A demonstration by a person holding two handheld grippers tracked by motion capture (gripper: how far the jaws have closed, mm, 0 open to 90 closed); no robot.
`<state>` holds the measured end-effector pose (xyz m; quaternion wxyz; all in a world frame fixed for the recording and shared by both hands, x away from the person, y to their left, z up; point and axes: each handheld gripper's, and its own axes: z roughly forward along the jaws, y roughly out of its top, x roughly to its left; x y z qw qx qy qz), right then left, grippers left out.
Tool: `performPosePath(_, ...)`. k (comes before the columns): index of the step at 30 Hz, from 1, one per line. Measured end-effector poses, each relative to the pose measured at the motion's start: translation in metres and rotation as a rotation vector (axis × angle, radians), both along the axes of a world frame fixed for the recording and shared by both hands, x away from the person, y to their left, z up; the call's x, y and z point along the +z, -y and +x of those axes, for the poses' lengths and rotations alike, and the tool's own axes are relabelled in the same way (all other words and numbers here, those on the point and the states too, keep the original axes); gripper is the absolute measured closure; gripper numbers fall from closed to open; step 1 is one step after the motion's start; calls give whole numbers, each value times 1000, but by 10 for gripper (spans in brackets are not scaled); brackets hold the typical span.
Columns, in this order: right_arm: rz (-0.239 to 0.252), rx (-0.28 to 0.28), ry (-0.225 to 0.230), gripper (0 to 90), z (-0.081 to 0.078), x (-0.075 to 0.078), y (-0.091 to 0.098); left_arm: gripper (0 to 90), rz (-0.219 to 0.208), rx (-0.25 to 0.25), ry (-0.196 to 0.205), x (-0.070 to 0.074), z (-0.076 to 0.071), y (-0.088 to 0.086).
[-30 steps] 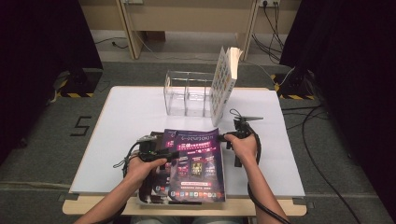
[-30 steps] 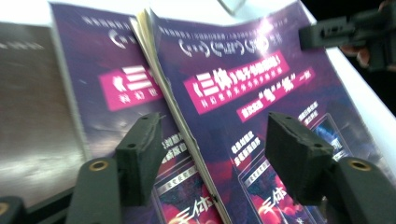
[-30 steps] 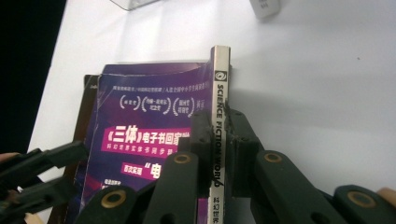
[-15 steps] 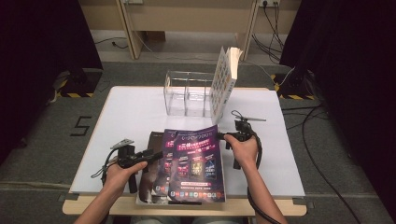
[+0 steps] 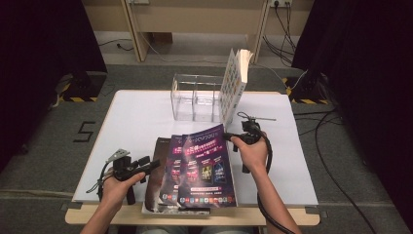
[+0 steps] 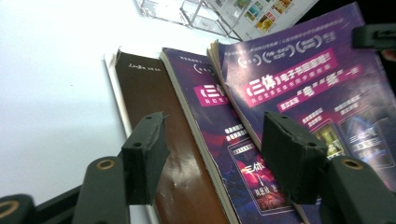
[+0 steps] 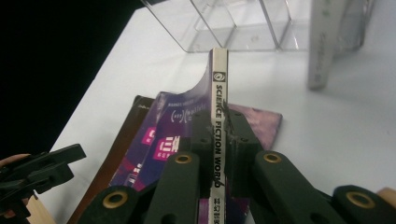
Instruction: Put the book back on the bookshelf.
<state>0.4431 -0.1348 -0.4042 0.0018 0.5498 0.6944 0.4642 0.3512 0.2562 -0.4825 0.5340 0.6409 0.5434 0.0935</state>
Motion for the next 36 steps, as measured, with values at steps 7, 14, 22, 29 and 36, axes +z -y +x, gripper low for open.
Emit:
performPosePath(7, -12, 13, 90, 838, -4, 21, -10, 411, -5, 18, 10, 0, 0, -3)
performPosePath(14, -4, 2, 157, 837, -6, 36, -13, 413, -3, 46, 17, -2, 1, -8)
performPosePath(22, 14, -50, 271, 837, -8, 62, -15, 414, -1, 56, 9, -8, 0, -10)
performPosePath(29, 17, -97, 351, 837, -3, 84, -20, 413, -4, 58, 9, -9, 1, -10)
performPosePath(36, 23, -151, 416, 837, 5, 102, -24, 413, -8, 61, 15, -9, 0, -11)
